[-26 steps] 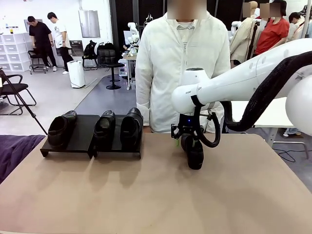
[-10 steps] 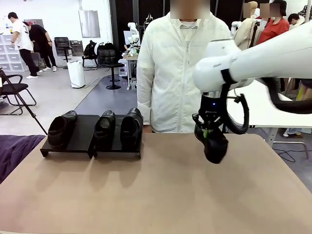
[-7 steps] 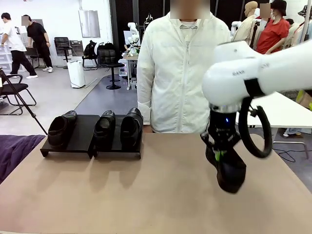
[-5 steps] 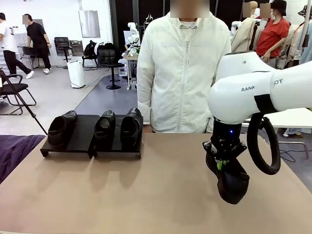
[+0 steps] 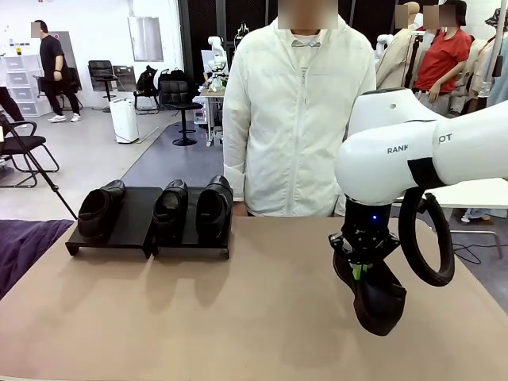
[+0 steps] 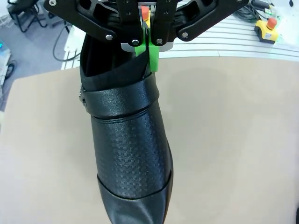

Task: Organize the shoes by placing them on the stand.
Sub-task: Pick up one Shoe and place it in the middle of the table.

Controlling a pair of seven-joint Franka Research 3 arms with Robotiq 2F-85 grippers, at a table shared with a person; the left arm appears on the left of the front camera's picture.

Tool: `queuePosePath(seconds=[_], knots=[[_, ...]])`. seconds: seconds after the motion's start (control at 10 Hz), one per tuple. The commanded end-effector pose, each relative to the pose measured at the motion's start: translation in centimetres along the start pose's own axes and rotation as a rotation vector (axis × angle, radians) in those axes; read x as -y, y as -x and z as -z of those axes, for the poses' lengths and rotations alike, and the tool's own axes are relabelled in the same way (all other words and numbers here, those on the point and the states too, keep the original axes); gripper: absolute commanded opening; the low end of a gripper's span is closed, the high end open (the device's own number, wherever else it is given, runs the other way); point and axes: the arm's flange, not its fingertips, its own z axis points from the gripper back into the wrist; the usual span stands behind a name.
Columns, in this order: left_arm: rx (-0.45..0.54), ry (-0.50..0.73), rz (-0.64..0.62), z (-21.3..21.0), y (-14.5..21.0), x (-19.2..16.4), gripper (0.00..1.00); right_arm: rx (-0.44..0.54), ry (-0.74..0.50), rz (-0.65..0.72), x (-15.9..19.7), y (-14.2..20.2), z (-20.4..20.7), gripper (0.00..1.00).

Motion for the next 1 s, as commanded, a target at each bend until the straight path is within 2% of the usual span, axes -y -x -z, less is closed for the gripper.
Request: queuePosePath(seconds=[0.0,0.1,0.3,0.5,0.7,0.9], knots=[[0.004,0.016,0.009,-0.1,0.1,-0.1,1.00,0.002,-0.002,0.002,0.1,-0.1,0.0,0.00],[0.004,0.016,0.009,-0.1,0.1,-0.1,1.00,0.139,0.107,0.099,-2.4,2.2,0.4,0.00],[0.004,0.016,0.009,-0.1,0.1,-0.1,1.00,0.268,0.161,0.150,-7.8,7.5,1.7,0.00],[0.004,0.016,0.009,-0.1,0.1,-0.1,1.00,0.284,0.130,0.178,-13.3,10.6,3.6,0.00],[0.004,0.016,0.009,-0.1,0.1,-0.1,1.00,0.272,0.102,0.160,-17.5,10.4,5.6,0.00],[0.004,0.016,0.009,-0.1,0.1,-0.1,1.00,0.259,0.085,0.136,-19.8,9.2,6.3,0.00]])
